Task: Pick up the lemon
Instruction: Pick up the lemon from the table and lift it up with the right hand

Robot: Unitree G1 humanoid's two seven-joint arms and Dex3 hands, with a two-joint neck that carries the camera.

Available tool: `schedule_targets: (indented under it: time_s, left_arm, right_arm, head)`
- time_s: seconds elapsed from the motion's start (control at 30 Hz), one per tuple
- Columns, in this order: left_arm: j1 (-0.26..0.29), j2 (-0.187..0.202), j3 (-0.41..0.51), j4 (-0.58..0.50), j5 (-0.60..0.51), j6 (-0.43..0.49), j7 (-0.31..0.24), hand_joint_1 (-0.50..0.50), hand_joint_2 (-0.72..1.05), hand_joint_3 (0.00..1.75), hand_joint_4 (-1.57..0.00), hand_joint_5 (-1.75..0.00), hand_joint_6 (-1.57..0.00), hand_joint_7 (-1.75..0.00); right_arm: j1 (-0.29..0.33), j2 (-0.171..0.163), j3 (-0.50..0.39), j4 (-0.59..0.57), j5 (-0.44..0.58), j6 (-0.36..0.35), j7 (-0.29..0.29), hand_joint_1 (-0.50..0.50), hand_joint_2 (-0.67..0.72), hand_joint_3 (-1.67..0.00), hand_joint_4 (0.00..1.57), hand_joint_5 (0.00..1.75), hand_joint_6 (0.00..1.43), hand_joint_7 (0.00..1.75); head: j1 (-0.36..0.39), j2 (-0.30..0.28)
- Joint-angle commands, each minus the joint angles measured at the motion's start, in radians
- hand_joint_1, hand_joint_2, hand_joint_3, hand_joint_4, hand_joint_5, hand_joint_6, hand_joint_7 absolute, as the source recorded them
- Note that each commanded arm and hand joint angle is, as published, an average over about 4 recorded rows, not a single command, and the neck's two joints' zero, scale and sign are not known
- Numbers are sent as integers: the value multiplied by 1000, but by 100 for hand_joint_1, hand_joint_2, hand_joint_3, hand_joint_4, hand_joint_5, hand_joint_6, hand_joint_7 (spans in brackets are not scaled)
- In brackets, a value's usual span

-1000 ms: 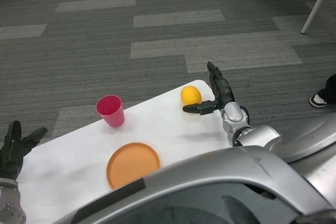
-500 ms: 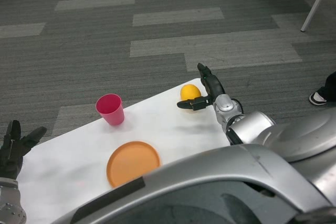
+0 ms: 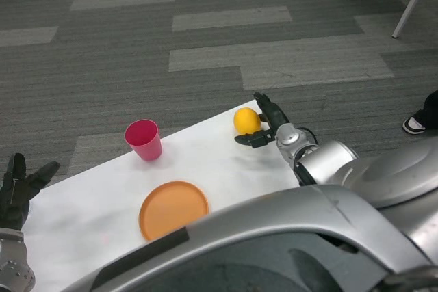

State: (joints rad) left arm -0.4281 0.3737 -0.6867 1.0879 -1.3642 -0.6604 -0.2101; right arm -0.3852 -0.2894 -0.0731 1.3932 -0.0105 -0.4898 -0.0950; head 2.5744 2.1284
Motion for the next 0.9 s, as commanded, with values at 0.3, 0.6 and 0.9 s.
schedule_targets:
  time_s: [0.3, 0.6, 0.9]
  left_arm:
    - [1, 14, 7, -6, -1, -7, 2, 50, 105, 9, 0, 0, 0, 0]
    - [3, 15, 9, -6, -1, -7, 2, 50, 105, 9, 0, 0, 0, 0]
    - [3, 15, 9, -6, -1, -7, 2, 50, 105, 9, 0, 0, 0, 0]
  right_arm:
    - [-37, -8, -2, -30, -116, 10, -53, -25, -48, -71, 0, 97, 0, 0]
    - [-44, -10, -9, -30, -111, 47, -58, -25, -27, -44, 0, 85, 0, 0]
    - [-73, -10, -9, 0, -110, 83, -58, -29, -16, -40, 0, 41, 0, 0]
  head:
    - [5, -2]
    - [8, -1]
    - [8, -2]
